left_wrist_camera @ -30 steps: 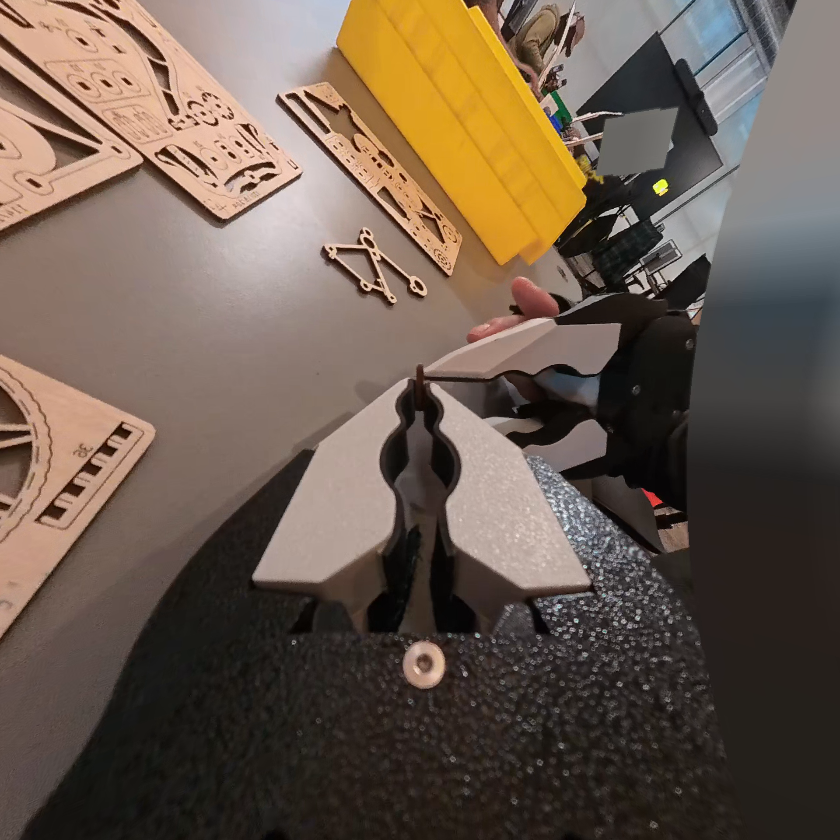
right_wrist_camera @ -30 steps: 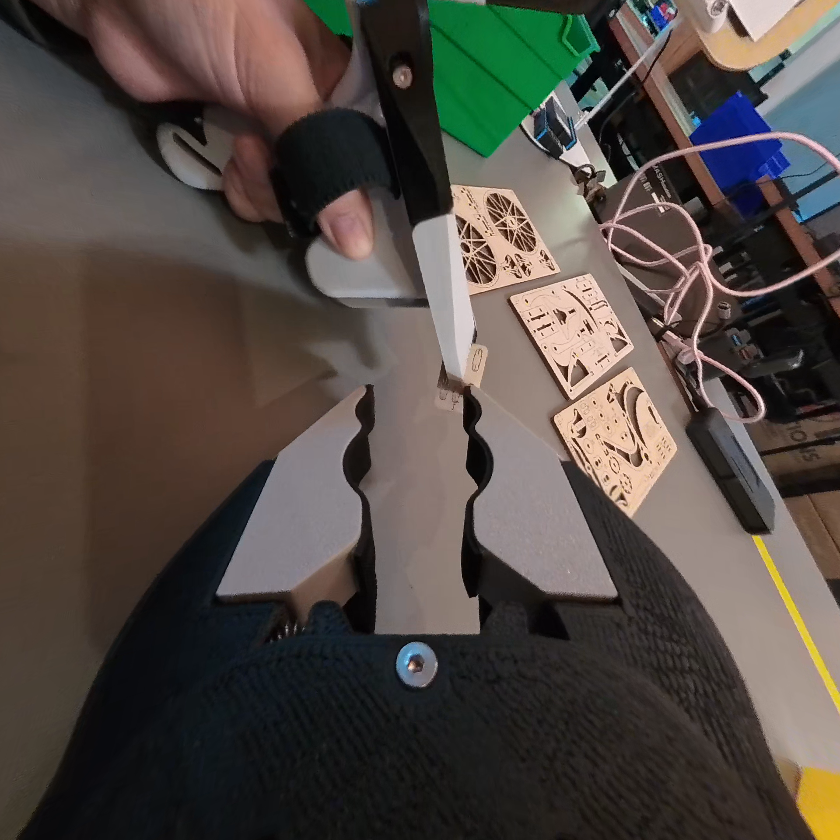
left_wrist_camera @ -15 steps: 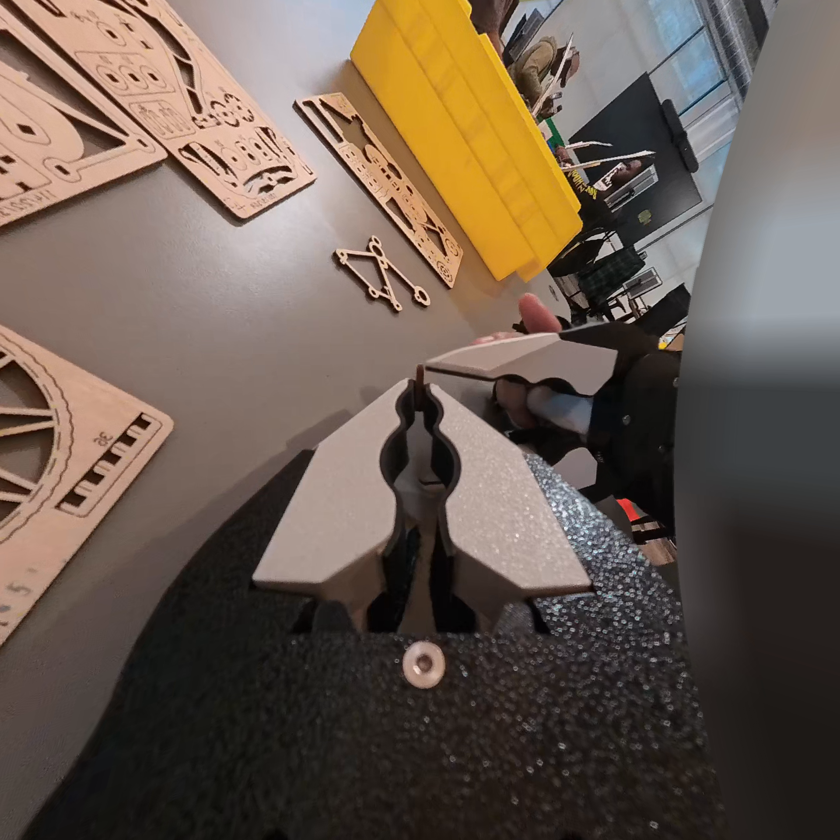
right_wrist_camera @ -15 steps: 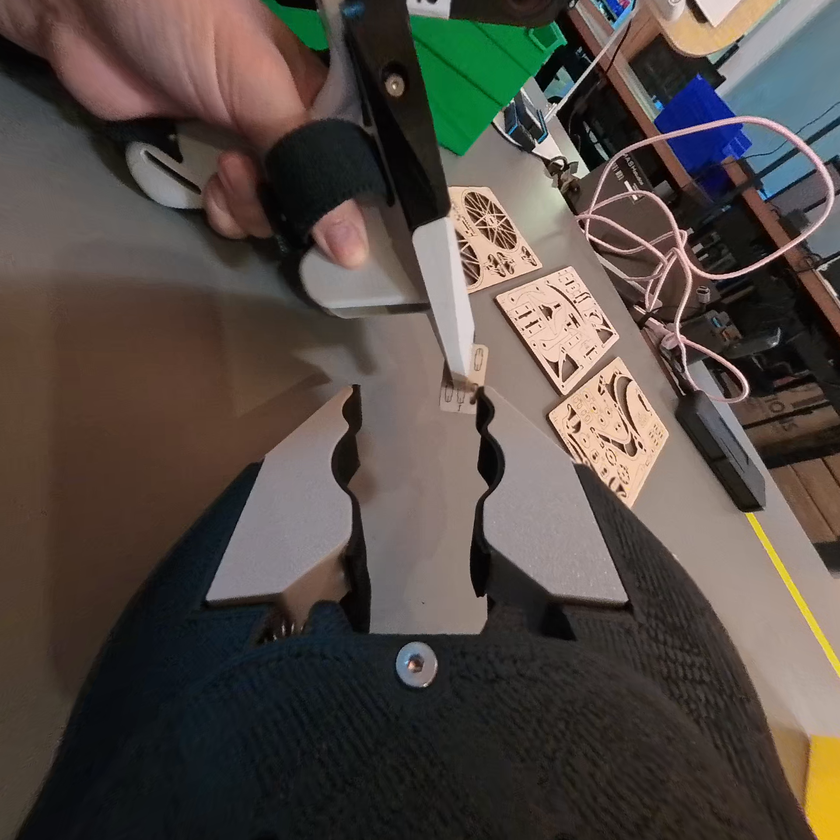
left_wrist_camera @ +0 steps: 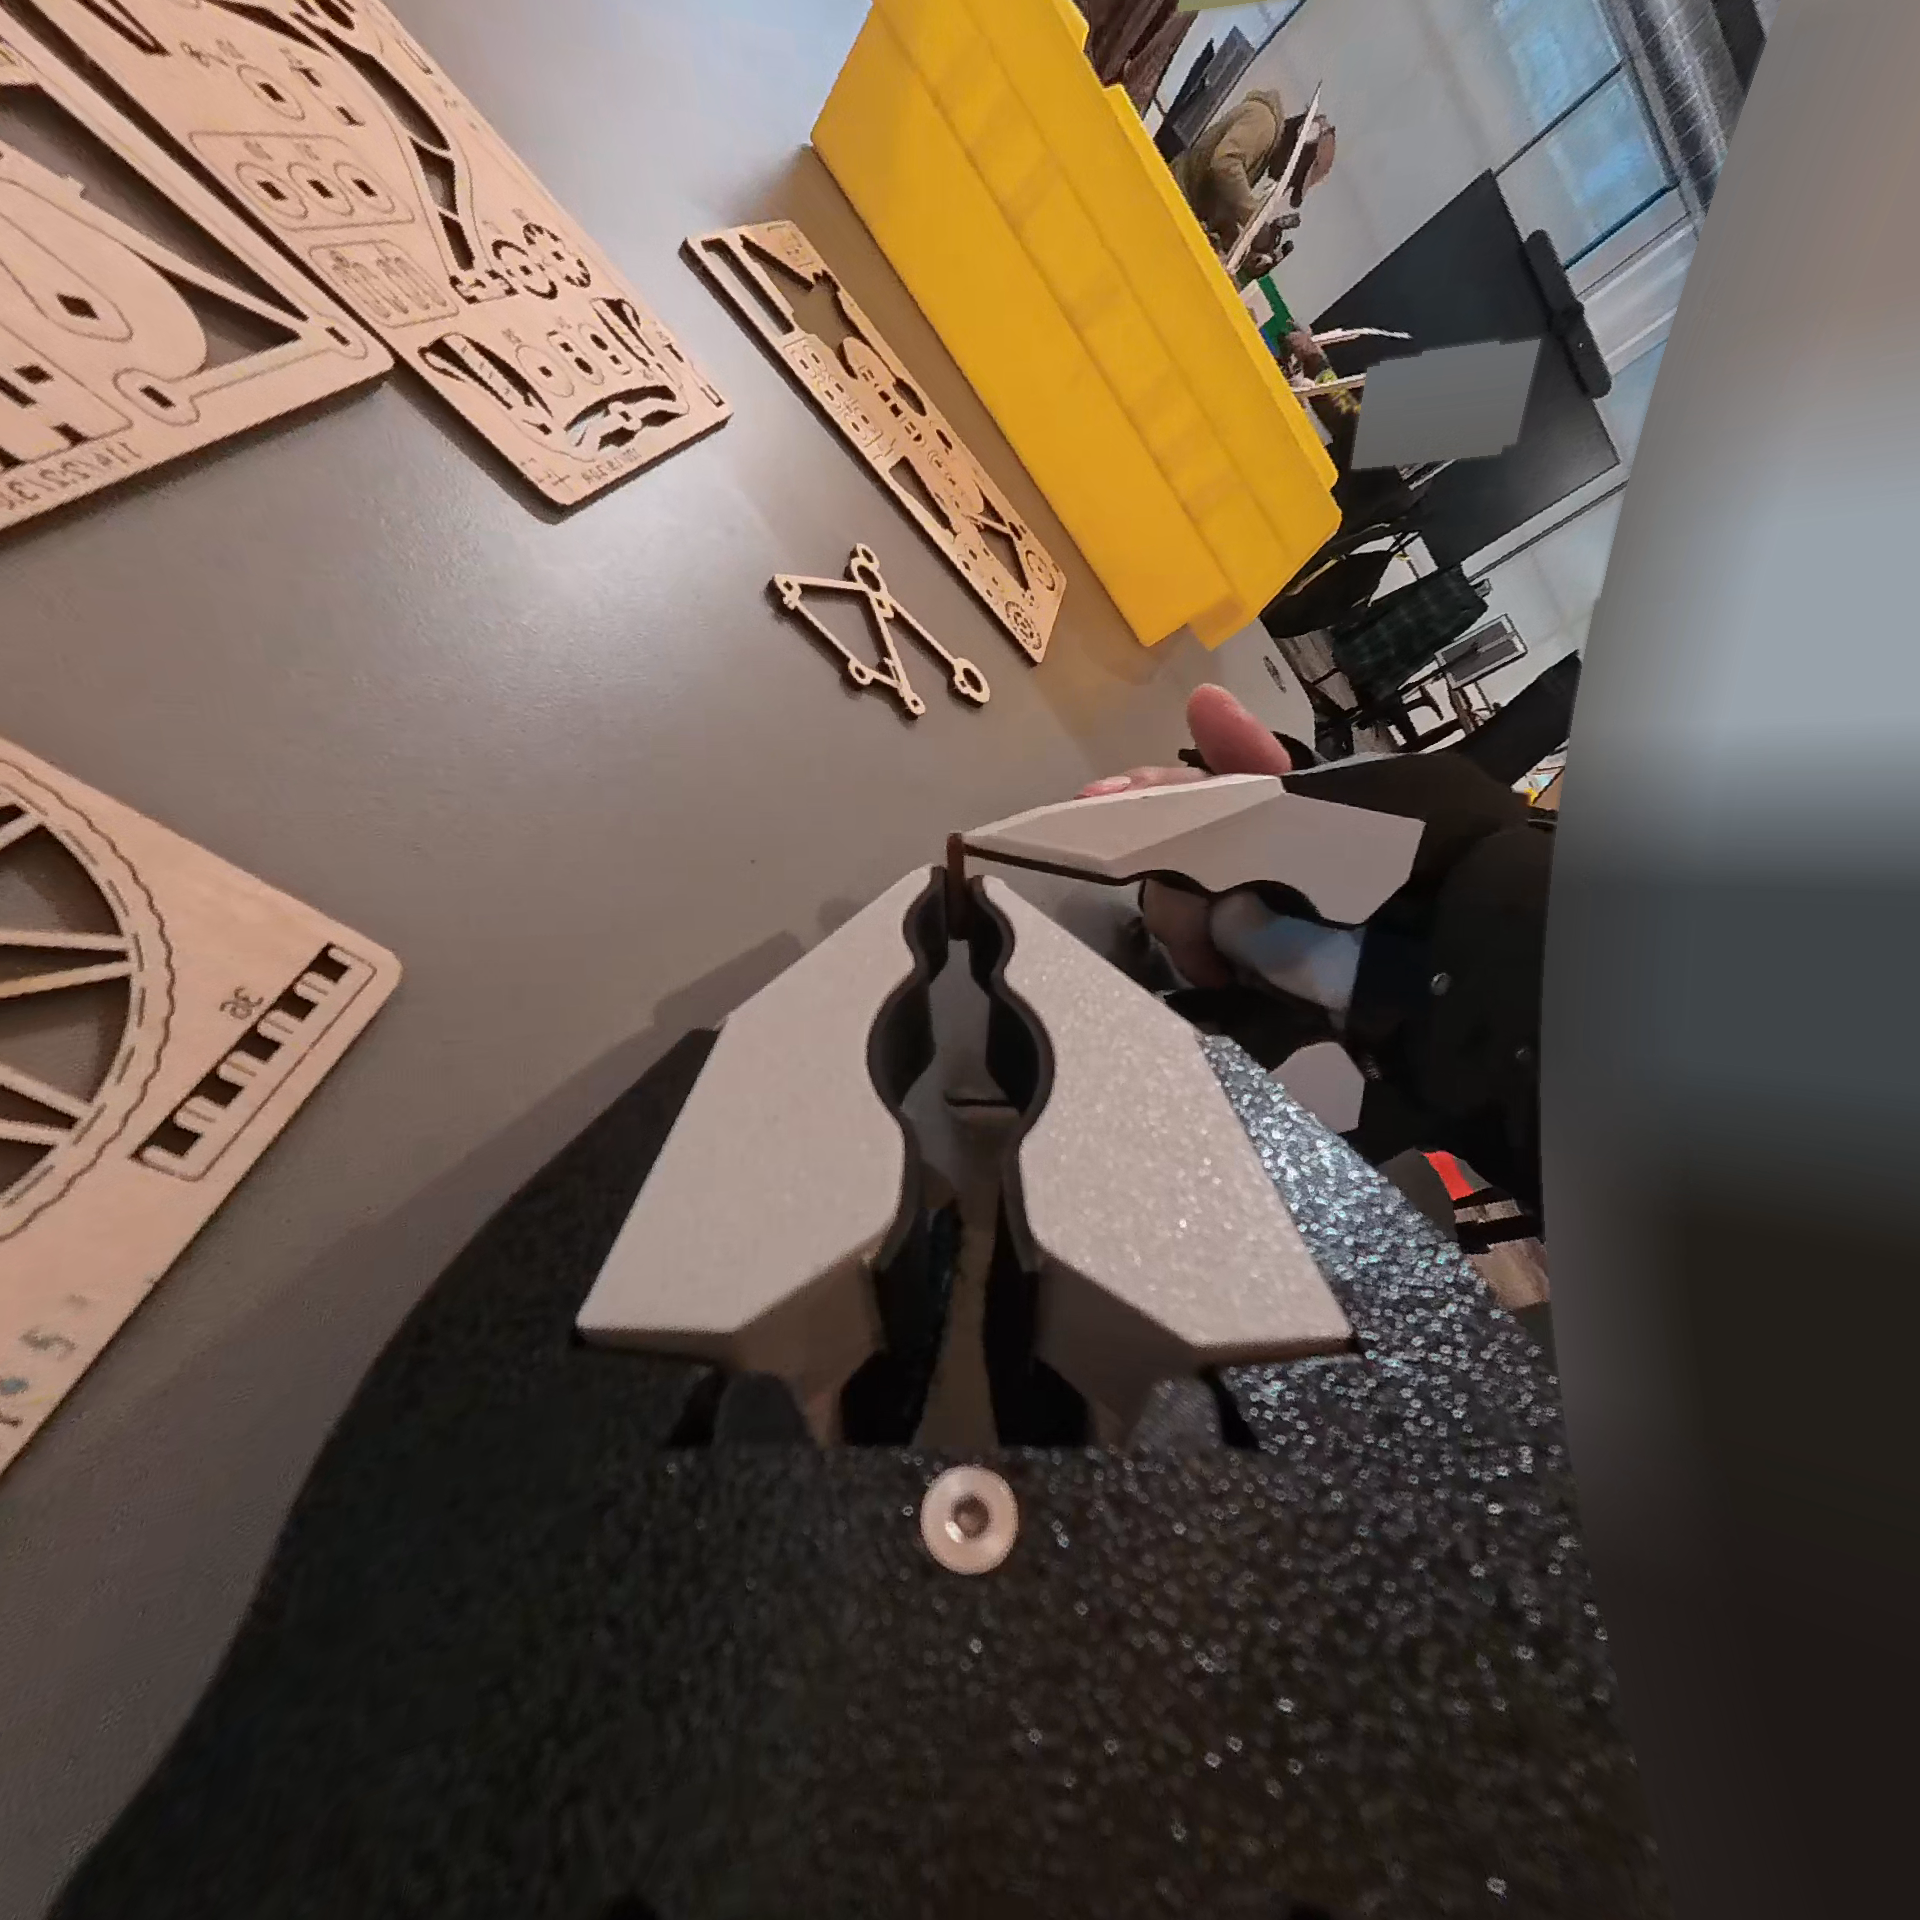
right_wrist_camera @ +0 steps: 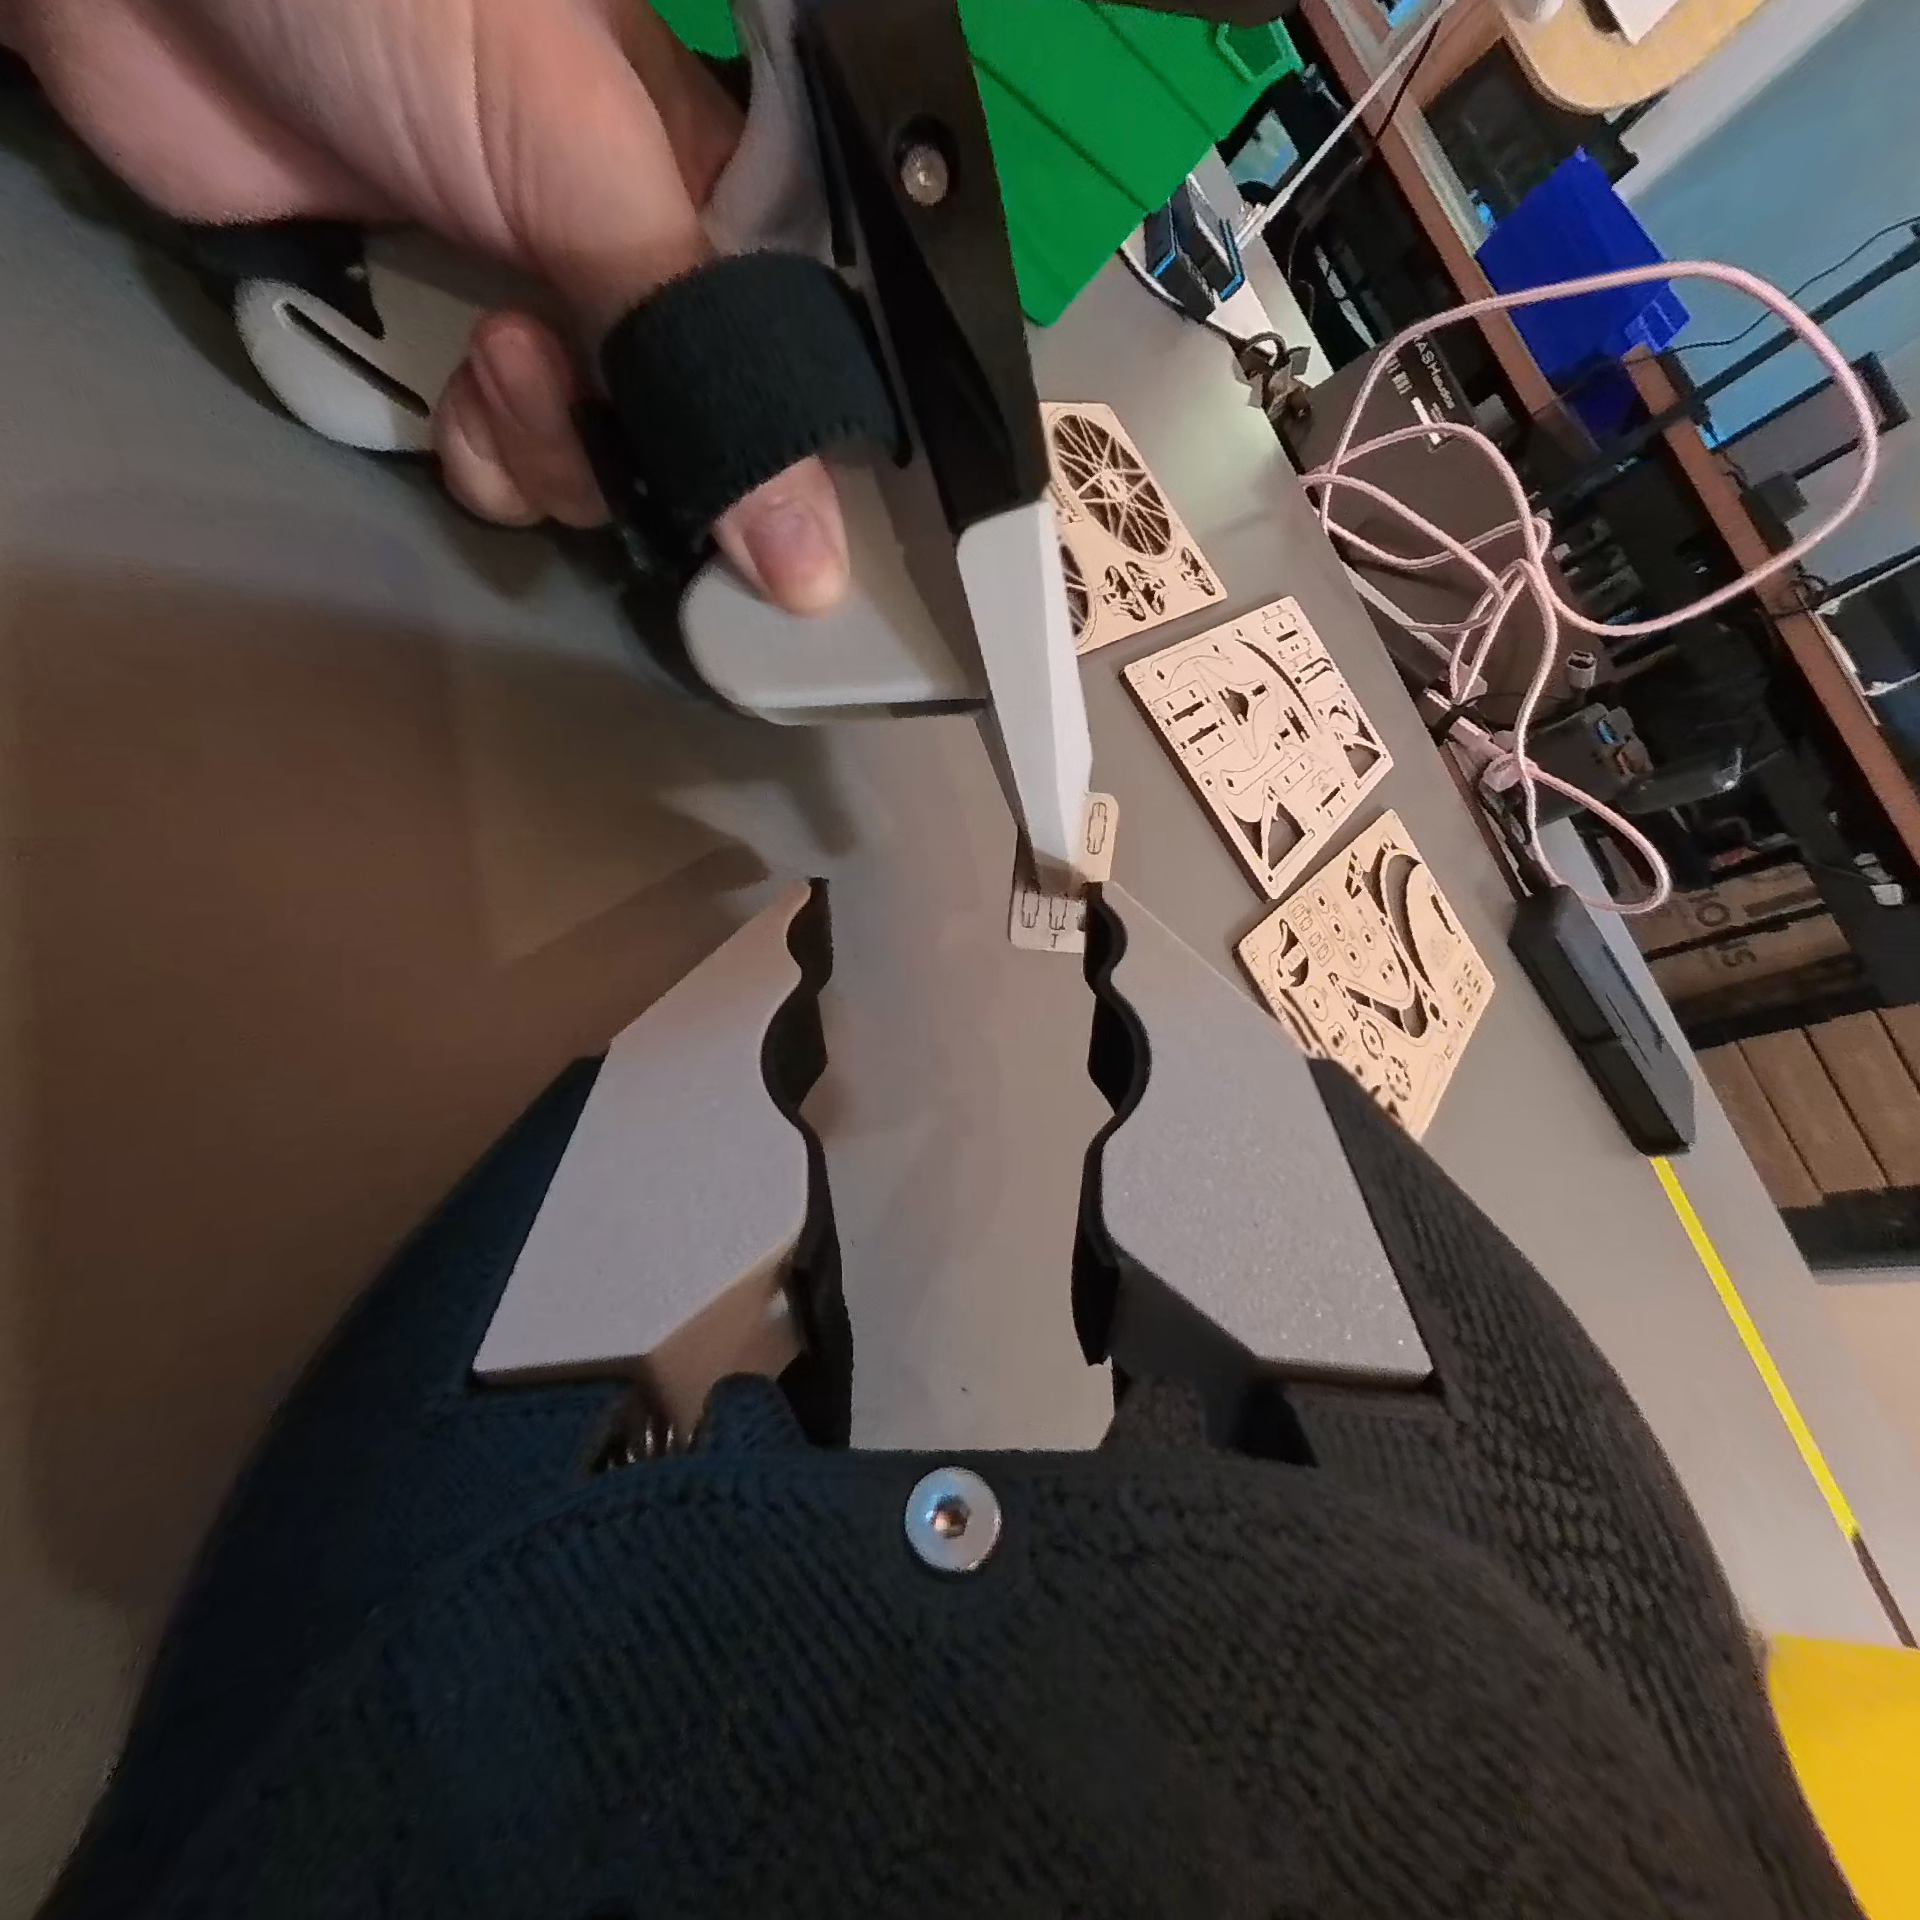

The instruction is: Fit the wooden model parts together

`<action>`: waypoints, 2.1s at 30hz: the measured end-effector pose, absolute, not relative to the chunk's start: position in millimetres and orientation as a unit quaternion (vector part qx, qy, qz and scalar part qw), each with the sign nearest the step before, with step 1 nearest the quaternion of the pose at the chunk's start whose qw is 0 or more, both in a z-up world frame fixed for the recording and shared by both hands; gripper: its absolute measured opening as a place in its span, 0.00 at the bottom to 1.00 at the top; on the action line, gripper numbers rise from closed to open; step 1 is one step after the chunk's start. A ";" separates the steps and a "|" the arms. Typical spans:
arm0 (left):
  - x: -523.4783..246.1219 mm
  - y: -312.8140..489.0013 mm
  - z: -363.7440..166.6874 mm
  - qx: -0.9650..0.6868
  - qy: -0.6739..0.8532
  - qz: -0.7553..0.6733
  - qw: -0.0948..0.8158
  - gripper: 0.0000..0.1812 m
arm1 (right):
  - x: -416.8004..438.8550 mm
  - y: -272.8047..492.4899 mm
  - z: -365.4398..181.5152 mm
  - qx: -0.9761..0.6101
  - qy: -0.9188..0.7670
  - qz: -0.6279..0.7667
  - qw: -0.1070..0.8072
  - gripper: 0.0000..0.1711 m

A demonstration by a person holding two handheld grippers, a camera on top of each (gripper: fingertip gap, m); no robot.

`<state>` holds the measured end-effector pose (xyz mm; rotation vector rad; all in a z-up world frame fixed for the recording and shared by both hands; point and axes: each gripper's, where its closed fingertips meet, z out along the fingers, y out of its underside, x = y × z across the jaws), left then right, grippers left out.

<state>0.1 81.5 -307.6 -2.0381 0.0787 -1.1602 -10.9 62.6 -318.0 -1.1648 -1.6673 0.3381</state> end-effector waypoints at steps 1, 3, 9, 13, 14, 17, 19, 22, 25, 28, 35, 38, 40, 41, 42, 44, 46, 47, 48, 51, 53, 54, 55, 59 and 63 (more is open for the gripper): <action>0.3 81.4 -307.3 -0.801 0.032 -0.455 0.389 0.01 | -10.9 62.8 -318.0 -0.485 -0.693 0.139 0.514 0.28; 0.6 81.3 -307.8 -0.803 0.035 -0.449 0.391 0.01 | -10.8 63.0 -318.5 -0.488 -0.693 0.140 0.512 0.28; 1.2 81.0 -311.1 -0.811 0.039 -0.436 0.388 0.02 | -10.5 63.9 -321.3 -0.506 -0.691 0.152 0.494 0.26; 1.7 80.7 -313.1 -0.814 0.038 -0.436 0.381 0.02 | -10.4 64.1 -322.6 -0.516 -0.688 0.163 0.484 0.25; 1.8 80.7 -313.8 -0.816 0.038 -0.435 0.380 0.02 | -10.4 64.3 -323.0 -0.520 -0.686 0.167 0.481 0.24; 2.0 80.8 -314.9 -0.817 0.036 -0.436 0.376 0.02 | -10.4 64.4 -323.6 -0.525 -0.684 0.176 0.474 0.24; 1.6 81.2 -315.8 -0.818 0.031 -0.439 0.370 0.02 | -10.5 64.7 -324.3 -0.531 -0.683 0.183 0.467 0.24; 1.3 81.4 -317.0 -0.820 0.027 -0.440 0.366 0.02 | -10.7 64.1 -325.1 -0.538 -0.682 0.195 0.456 0.24; 1.1 81.5 -317.9 -0.821 0.026 -0.439 0.364 0.02 | -10.7 63.9 -325.9 -0.541 -0.682 0.202 0.449 0.25; 0.9 81.6 -318.8 -0.823 0.024 -0.439 0.361 0.02 | -10.9 63.5 -326.7 -0.546 -0.681 0.211 0.439 0.25; 0.0 82.8 -323.8 -0.832 0.017 -0.430 0.351 0.02 | -11.3 63.0 -330.3 -0.566 -0.678 0.233 0.407 0.27; -0.9 83.6 -325.1 -0.833 0.009 -0.433 0.345 0.02 | -11.9 62.6 -331.3 -0.570 -0.678 0.241 0.397 0.28; -1.3 83.9 -325.5 -0.834 0.009 -0.429 0.347 0.02 | -12.3 62.3 -331.5 -0.570 -0.679 0.244 0.393 0.28; -1.5 84.1 -325.7 -0.835 0.008 -0.428 0.347 0.02 | -12.4 62.3 -331.7 -0.570 -0.680 0.247 0.390 0.29; -1.7 84.2 -326.0 -0.835 0.008 -0.427 0.347 0.02 | -12.6 62.1 -332.0 -0.570 -0.681 0.249 0.387 0.29; -2.1 84.4 -326.3 -0.836 0.007 -0.425 0.348 0.03 | -12.8 62.2 -332.2 -0.568 -0.683 0.254 0.382 0.29; -1.9 84.3 -326.4 -0.836 0.009 -0.423 0.349 0.02 | -12.7 62.1 -331.4 -0.571 -0.681 0.265 0.375 0.29; -1.8 84.2 -326.3 -0.836 0.009 -0.423 0.349 0.03 | -12.6 62.2 -331.0 -0.572 -0.679 0.270 0.372 0.29; -1.7 84.2 -326.5 -0.836 0.010 -0.422 0.349 0.03 | -12.4 62.5 -330.8 -0.572 -0.679 0.272 0.371 0.28; -1.8 84.3 -326.7 -0.837 0.010 -0.420 0.349 0.03 | -12.7 63.3 -330.6 -0.574 -0.677 0.277 0.367 0.27; -2.0 84.3 -326.9 -0.837 0.010 -0.421 0.349 0.03 | -12.9 63.3 -330.4 -0.576 -0.676 0.282 0.363 0.27; -2.0 84.4 -326.8 -0.837 0.010 -0.420 0.350 0.03 | -12.9 63.3 -330.1 -0.577 -0.675 0.285 0.361 0.27; -2.0 84.4 -326.8 -0.837 0.010 -0.420 0.350 0.03 | -13.1 63.4 -329.8 -0.578 -0.674 0.288 0.360 0.27; -4.1 86.2 -322.5 -0.831 0.016 -0.409 0.376 0.01 | -13.3 65.1 -319.5 -0.572 -0.658 0.316 0.373 0.26; 0.0 83.1 -307.9 -0.804 0.043 -0.429 0.410 0.01 | -1.2 69.8 -301.9 -0.574 -0.618 0.380 0.379 0.26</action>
